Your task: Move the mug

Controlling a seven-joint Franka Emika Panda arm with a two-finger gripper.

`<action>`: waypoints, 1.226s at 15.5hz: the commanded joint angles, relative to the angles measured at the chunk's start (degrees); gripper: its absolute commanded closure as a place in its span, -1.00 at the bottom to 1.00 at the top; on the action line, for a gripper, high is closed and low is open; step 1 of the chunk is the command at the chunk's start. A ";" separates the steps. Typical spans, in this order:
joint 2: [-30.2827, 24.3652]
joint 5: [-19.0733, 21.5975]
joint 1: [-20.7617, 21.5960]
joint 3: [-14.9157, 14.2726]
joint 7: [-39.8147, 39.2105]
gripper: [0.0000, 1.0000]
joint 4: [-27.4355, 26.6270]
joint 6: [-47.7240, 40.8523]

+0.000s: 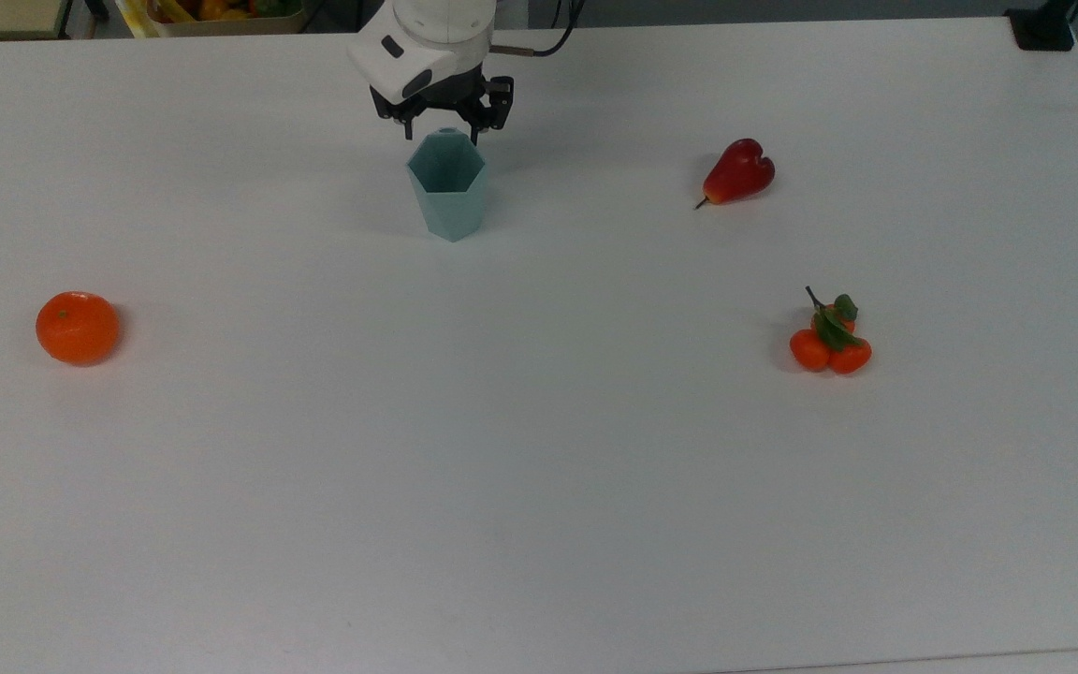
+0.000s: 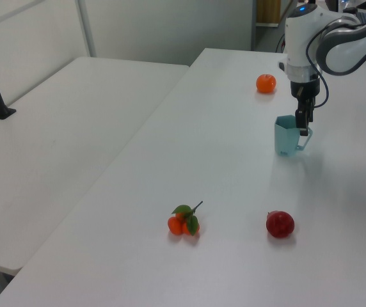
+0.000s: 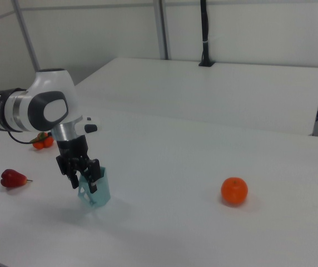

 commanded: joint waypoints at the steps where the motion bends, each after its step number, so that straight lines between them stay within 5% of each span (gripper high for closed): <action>1: -0.69 -1.18 0.82 -0.28 0.30 -0.83 6.84 -6.60; 2: 0.09 -1.18 0.83 -0.28 -0.14 -1.00 10.00 -8.18; 6: 5.80 -0.12 0.39 -0.28 -3.21 -1.00 24.85 -14.52; 9: 7.31 2.41 0.21 -0.37 -3.40 -1.00 30.58 -14.18; 19: -0.25 6.12 -0.93 -1.25 -4.18 -1.00 31.13 -24.98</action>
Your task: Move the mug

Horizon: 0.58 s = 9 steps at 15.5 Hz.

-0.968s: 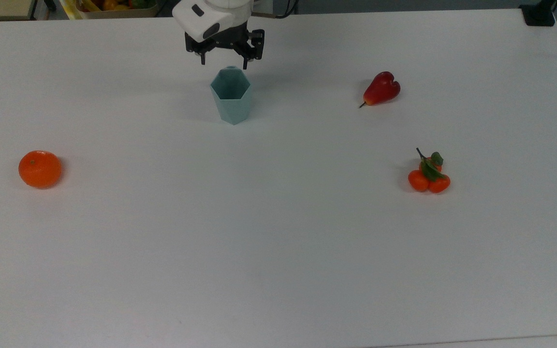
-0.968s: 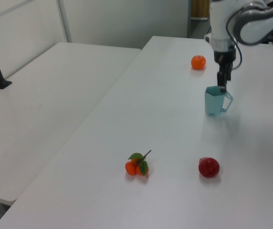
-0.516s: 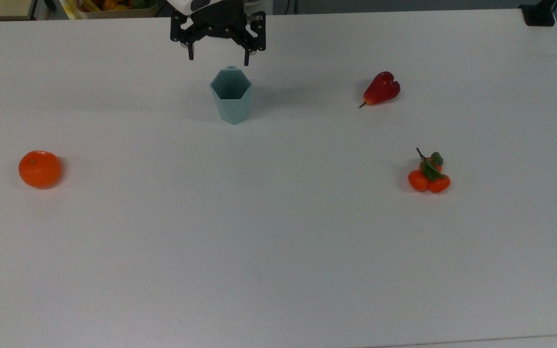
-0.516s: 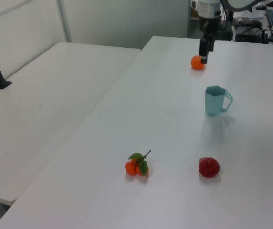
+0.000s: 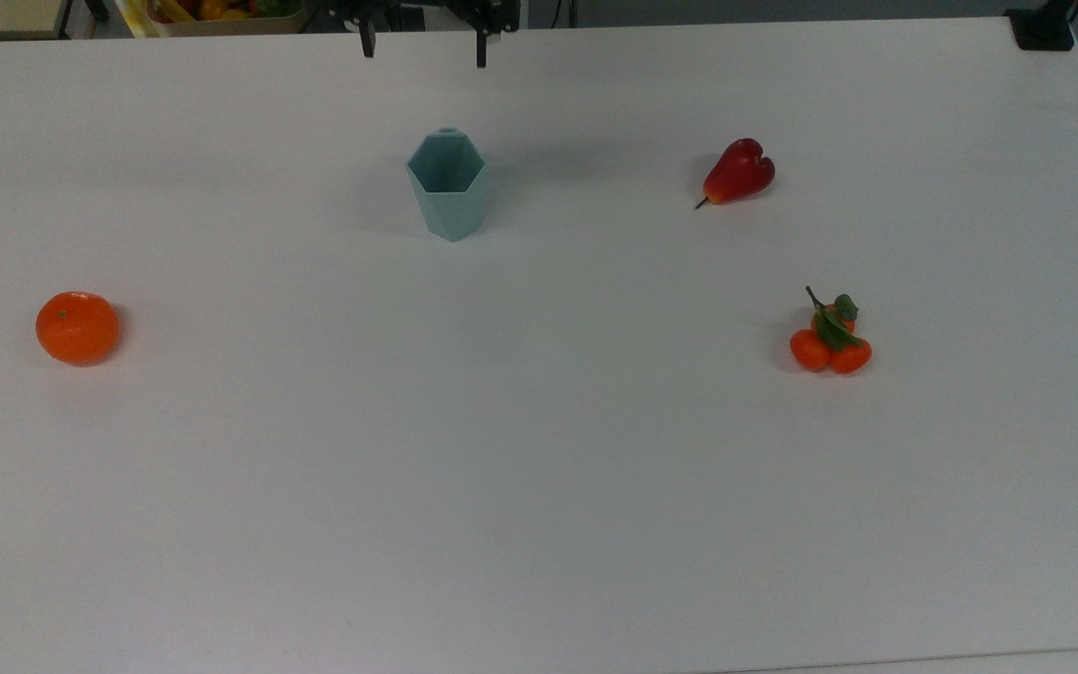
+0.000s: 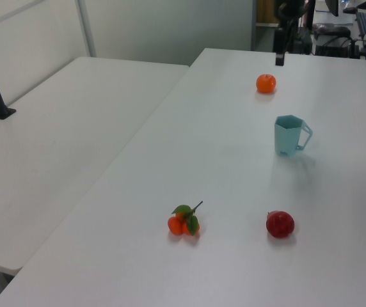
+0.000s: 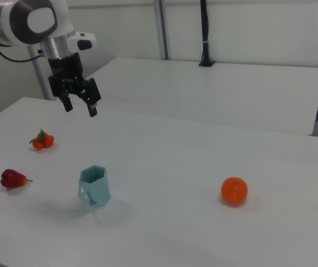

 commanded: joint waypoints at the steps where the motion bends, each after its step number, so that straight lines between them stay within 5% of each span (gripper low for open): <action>1: -2.75 1.49 -0.86 -0.51 -2.41 -1.00 -0.63 -3.72; 9: -3.19 1.32 -2.88 0.54 -4.08 -1.00 -0.80 -3.54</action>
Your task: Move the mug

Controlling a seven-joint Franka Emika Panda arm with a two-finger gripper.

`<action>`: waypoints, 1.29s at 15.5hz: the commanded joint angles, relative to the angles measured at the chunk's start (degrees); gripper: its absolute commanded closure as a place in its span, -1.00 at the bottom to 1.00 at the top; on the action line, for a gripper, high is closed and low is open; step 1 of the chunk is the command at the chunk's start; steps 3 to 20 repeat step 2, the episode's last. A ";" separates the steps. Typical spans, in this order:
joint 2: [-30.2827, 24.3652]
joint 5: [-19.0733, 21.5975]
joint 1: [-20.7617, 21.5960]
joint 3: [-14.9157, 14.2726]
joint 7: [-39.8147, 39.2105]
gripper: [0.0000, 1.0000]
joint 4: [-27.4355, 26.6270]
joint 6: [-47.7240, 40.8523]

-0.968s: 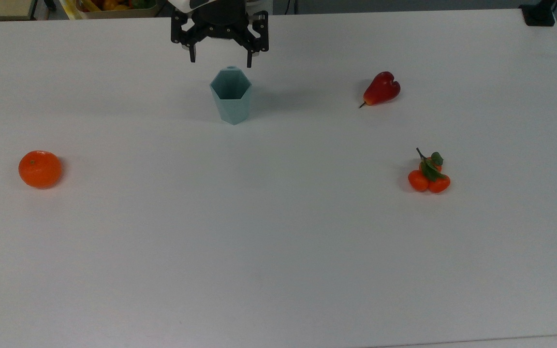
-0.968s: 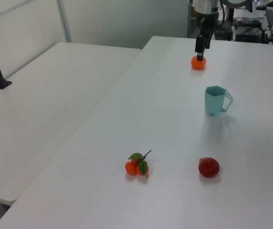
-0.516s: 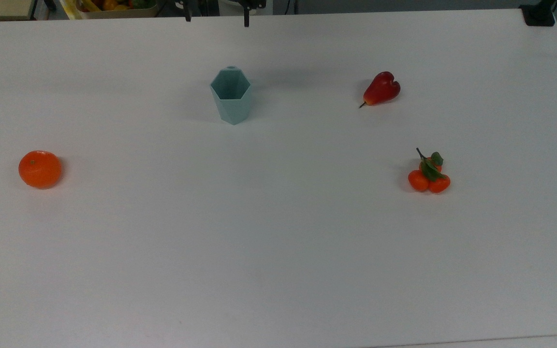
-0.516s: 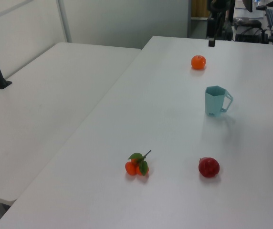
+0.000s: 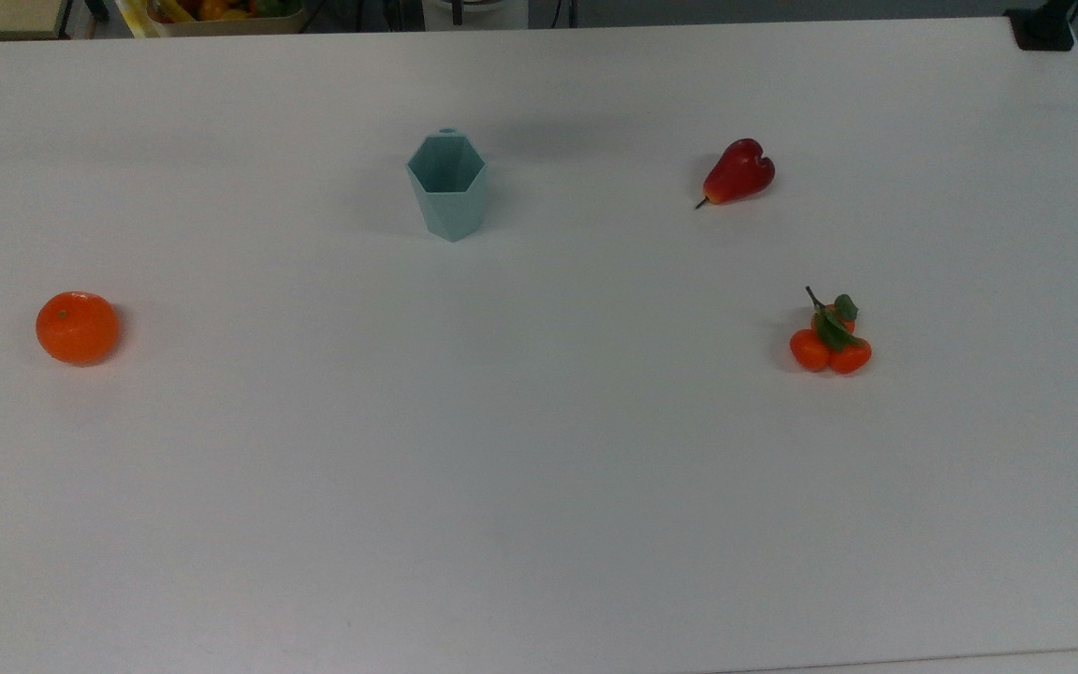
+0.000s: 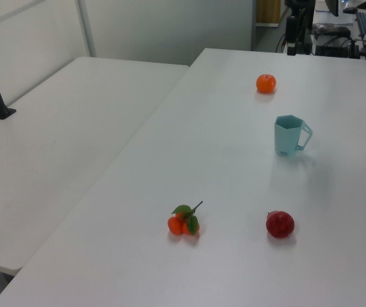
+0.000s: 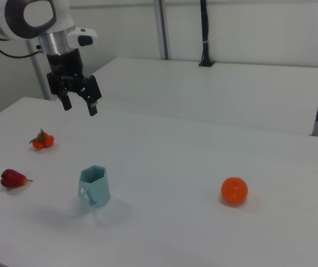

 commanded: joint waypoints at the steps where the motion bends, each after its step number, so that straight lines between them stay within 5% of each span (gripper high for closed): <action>1: -0.96 0.93 -0.88 0.72 -1.44 -1.00 -0.72 -0.77; 20: -0.96 0.93 -0.88 0.63 -1.44 -1.00 -0.72 -0.77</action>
